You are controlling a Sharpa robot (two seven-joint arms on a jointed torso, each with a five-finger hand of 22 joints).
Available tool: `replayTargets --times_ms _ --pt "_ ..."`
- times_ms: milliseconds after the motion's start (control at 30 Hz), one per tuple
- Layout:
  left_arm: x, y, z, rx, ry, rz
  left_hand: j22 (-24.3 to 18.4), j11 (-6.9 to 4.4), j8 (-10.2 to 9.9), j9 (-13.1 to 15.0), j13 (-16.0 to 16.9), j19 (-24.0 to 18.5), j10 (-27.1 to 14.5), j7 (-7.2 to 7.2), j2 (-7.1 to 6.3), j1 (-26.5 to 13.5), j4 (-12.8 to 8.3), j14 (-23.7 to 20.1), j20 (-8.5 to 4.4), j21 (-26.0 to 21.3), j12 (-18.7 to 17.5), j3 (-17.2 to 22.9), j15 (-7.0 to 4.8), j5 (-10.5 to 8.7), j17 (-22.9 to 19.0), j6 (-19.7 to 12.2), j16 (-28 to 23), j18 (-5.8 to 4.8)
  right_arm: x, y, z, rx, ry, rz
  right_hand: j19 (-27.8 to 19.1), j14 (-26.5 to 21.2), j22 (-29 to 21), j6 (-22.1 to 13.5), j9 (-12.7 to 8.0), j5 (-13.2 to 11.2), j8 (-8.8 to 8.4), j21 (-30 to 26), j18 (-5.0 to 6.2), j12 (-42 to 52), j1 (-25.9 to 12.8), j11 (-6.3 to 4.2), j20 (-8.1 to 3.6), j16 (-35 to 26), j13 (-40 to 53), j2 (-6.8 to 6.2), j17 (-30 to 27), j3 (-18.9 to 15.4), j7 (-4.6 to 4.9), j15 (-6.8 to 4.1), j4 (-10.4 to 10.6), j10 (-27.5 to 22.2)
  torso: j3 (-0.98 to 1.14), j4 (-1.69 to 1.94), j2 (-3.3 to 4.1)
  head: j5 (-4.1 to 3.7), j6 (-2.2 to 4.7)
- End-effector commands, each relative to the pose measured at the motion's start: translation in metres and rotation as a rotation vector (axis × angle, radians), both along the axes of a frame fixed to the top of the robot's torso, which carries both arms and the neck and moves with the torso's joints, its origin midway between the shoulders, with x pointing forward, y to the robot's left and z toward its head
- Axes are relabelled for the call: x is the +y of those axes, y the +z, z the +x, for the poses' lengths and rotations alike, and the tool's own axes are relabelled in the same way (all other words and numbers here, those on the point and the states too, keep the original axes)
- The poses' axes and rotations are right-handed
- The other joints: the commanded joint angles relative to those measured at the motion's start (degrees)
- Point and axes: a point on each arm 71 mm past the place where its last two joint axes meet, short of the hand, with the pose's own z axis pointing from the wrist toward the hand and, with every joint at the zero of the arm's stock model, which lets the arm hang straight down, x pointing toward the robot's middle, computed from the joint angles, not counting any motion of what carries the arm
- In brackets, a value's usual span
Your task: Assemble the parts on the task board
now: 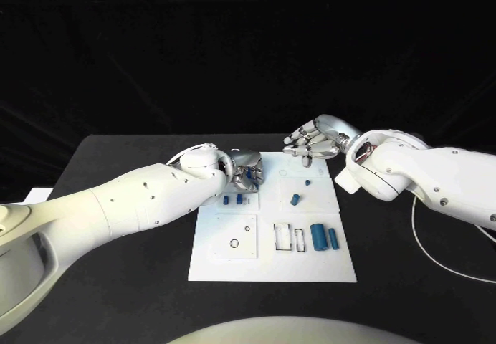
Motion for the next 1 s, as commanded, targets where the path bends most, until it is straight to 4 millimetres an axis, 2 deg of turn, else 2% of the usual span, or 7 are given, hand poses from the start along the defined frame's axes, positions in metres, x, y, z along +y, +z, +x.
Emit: replayTargets --times_ms 33,67,100,200,500,733,1000 --pt "0.006 -0.0137 -0.0019 0.061 0.023 0.084 0.23 0.0 -0.41 -0.11 0.02 -0.14 0.4 0.03 0.27 0.0 -0.24 0.46 -0.2 0.3 -0.58 1.01 -0.2 0.1 -0.17 0.52 0.32 -1.09 0.0005 0.0005 0.0006 0.016 0.002 0.064 -1.95 -3.09 -3.44 0.32 0.06 -0.29 0.69 -5.45 0.5 -3.36 0.98 0.88 1.29 -6.73 -4.92 -0.08 -4.64 1.06 1.03 1.3 -0.34 0.21 0.02 0.04 -0.01 -0.08 -0.09" --pt "0.0065 -0.0138 -0.0017 0.062 0.025 0.085 0.33 0.04 -0.52 -0.12 0.01 -0.18 0.37 0.05 0.17 -0.11 -0.35 0.43 -0.17 0.36 -0.71 1.31 -0.16 0.09 -0.22 0.51 0.33 -1.1 0.0006 0.0004 0.0008 0.019 0.005 0.072 -2.89 -4.75 -4.73 0.35 0.04 -0.33 0.9 -7.54 0.35 -4.33 1.38 1.06 1.85 -9.21 -6.51 -0.04 -6.46 1.5 1.19 1.88 -0.57 0.48 0.01 0.06 -0.01 -0.1 -0.09" --pt "0.0069 -0.014 -0.0015 0.062 0.027 0.087 0.44 0.09 -0.64 -0.14 0.0 -0.23 0.31 0.09 0.06 -0.25 -0.45 0.42 -0.15 0.43 -0.87 1.6 -0.13 0.08 -0.25 0.47 0.35 -1.11 0.0006 0.0004 0.0011 0.022 0.006 0.08 -2.61 -4.23 -6.7 0.26 -0.02 -0.45 1.15 -10.33 0.81 -5.76 1.57 1.33 2.47 -11.78 -9.38 0.16 -9.22 2.31 1.23 2.34 -0.71 1.61 0.03 0.06 -0.01 -0.1 -0.1" --pt "0.0079 -0.014 -0.0012 0.062 0.03 0.088 0.61 0.19 -0.86 -0.16 -0.04 -0.32 0.11 0.15 -0.14 -0.53 -0.63 0.38 -0.09 0.53 -1.19 2.15 -0.05 0.08 -0.36 0.43 0.37 -1.12 0.0 0.0003 0.0021 0.026 0.007 0.1 -1.02 -3.42 -9.54 -0.02 -0.11 -0.65 1.38 -14.1 0.71 -7.9 1.81 1.6 3.05 -15.57 -14.03 -0.37 -13.58 3.56 1.28 2.28 -1.38 2.99 0.0 0.04 -0.02 -0.09 -0.12" --pt "0.0072 -0.0134 -0.0013 0.057 0.019 0.077 0.88 0.44 -1.27 -0.07 -0.05 -0.78 -0.12 0.34 -0.39 -1.3 -1.21 0.06 0.17 0.33 -2.0 4.01 0.17 0.06 -1.11 0.82 0.2 -1.04 -0.0019 0.0001 0.0043 0.029 0.0 0.122 1.97 -1.14 -12.99 -0.44 -0.13 -0.7 1.37 -18.51 0.75 -9.34 0.85 1.61 3.03 -19.1 -19.75 -0.98 -18.88 5.78 1.53 2.69 -2.35 4.55 -0.01 0.05 -0.01 -0.08 -0.17" --pt "0.0055 -0.0112 -0.0015 0.034 0.016 0.053 2.96 -1.02 -0.16 0.62 1.24 0.2 5.2 -0.5 0.4 -0.74 -2.92 0.45 -0.55 3.63 0.36 5.69 -1.0 0.02 -0.99 3.95 0.62 -1.42 -0.0019 0.0008 0.0048 0.021 -0.001 0.133 2.69 -0.66 -13.87 -0.58 -0.12 -0.67 1.41 -19.67 0.74 -9.41 0.42 1.67 3.06 -19.85 -21.1 -1.12 -20.19 6.41 1.61 2.75 -2.69 4.69 -0.03 0.07 -0.02 -0.01 -0.22" --pt "0.0075 -0.0051 -0.0001 -0.015 0.023 0.004 4.97 -1.83 0.53 1.2 2.37 1.12 7.27 -1.21 0.73 -0.85 -4.81 0.78 -1.38 6.85 1.31 7.38 -1.74 -0.14 -1.34 6.36 0.78 -2.0 -0.0063 0.0025 0.0074 0.005 -0.019 0.182 3.16 -1.73 -16.3 0.39 -0.2 -0.59 0.94 -23.06 0.75 -11.53 0.61 1.73 3.34 -21.38 -23.2 -1.06 -23.68 9.39 1.47 3.13 -4.17 5.48 -0.05 0.02 -0.05 -0.02 -0.22"
